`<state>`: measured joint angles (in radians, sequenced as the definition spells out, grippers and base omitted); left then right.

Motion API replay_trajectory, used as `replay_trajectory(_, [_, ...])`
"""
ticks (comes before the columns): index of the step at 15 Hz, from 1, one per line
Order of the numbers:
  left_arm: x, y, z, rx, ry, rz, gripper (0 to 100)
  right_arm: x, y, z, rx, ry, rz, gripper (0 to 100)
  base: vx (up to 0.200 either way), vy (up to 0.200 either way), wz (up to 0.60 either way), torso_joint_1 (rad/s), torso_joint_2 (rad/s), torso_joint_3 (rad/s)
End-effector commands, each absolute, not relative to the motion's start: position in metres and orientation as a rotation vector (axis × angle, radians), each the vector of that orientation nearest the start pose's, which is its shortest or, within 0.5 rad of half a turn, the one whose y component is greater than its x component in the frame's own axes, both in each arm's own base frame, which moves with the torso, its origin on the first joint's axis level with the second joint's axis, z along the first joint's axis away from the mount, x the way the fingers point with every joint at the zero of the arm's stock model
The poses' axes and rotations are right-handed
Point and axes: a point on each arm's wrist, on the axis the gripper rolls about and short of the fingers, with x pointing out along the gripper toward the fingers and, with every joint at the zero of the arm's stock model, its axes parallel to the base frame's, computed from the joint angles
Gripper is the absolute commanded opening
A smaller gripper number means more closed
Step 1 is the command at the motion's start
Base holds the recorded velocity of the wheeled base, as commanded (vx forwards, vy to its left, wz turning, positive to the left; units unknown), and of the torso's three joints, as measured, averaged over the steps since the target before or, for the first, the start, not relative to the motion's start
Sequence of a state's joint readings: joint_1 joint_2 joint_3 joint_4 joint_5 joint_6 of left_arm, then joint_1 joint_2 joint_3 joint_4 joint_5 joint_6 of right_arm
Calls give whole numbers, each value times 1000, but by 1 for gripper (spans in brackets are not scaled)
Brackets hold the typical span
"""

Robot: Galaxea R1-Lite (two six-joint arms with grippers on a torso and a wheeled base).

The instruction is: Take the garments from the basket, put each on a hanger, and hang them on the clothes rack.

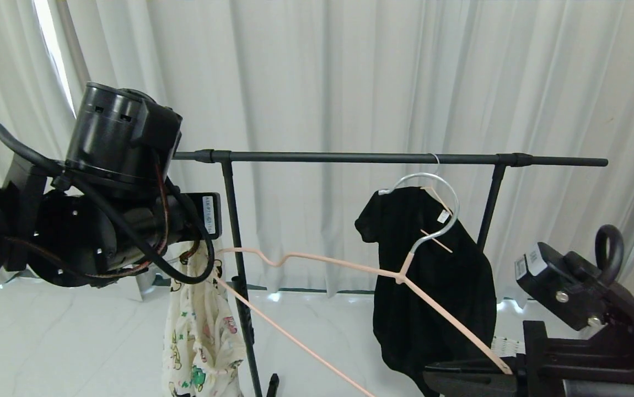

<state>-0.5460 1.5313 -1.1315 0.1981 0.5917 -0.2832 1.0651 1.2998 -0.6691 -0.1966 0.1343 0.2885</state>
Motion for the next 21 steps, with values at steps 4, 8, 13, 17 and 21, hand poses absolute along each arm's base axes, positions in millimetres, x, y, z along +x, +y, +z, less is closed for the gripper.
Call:
replay_trajectory(4, [230,-128,241,61,499,125,0,107,195,201,63,608,1021,0,0,0,0,0,0,0])
replay_trajectory(8, [229,-132,240,70,500,117,0,108,198,200,58,609,1015,0,0,0,0,0,0,0])
replay_trajectory(13, [226,-137,241,75,495,101,0,106,204,200,55,585,1029,0,0,0,0,0,0,0])
replay_trajectory(17, [218,-146,243,84,487,58,0,108,210,202,63,551,1020,0,0,0,0,0,0,0])
replay_trajectory(21, [189,-176,244,139,475,-107,0,103,218,200,51,562,1047,0,0,0,0,0,0,0])
